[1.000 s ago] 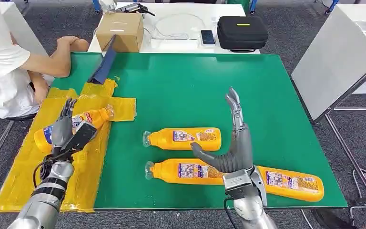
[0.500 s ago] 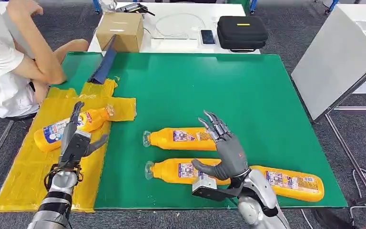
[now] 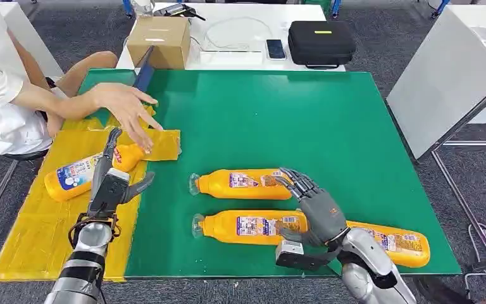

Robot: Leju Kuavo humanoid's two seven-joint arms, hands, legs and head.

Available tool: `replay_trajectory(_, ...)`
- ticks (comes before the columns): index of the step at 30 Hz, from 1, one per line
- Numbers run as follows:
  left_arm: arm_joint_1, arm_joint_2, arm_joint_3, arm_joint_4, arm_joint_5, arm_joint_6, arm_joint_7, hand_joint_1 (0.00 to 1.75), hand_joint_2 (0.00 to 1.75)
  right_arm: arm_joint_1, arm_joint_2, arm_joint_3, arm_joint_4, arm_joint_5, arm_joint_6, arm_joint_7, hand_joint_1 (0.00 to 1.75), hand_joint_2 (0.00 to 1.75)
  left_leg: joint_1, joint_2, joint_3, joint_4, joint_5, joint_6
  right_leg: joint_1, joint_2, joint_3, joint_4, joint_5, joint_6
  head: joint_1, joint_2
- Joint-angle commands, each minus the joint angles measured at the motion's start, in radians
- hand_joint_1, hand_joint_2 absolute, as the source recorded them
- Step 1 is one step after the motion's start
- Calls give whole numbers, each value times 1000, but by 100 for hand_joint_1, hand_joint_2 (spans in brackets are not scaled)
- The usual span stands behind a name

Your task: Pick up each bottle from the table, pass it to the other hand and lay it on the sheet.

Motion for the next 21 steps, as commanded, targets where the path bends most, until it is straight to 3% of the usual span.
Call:
replay_trajectory(1, -98, -25, -40, 145, 17, 0, -12, 0, 175, -59, -66, -110, 172, 17, 32, 42, 0, 175, 1, -7, 5, 1, -1, -3, 1, -3, 6, 0, -2, -2, 0, 0)
replay_trajectory(17, -127, -24, -59, 163, 30, -1, -17, 0, 175, -81, -101, -129, 230, 39, 82, 30, 0, 175, 0, -2, 2, 0, 0, -2, 0, 0, 3, -1, 0, 0, 0, 0)
replay_trajectory(21, -148, -25, -68, 189, 32, 0, -19, 0, 175, -58, -155, -106, 196, -60, 178, -49, 0, 175, 1, -3, 2, 0, 0, -2, 0, 0, 3, 0, 0, 0, 0, 0)
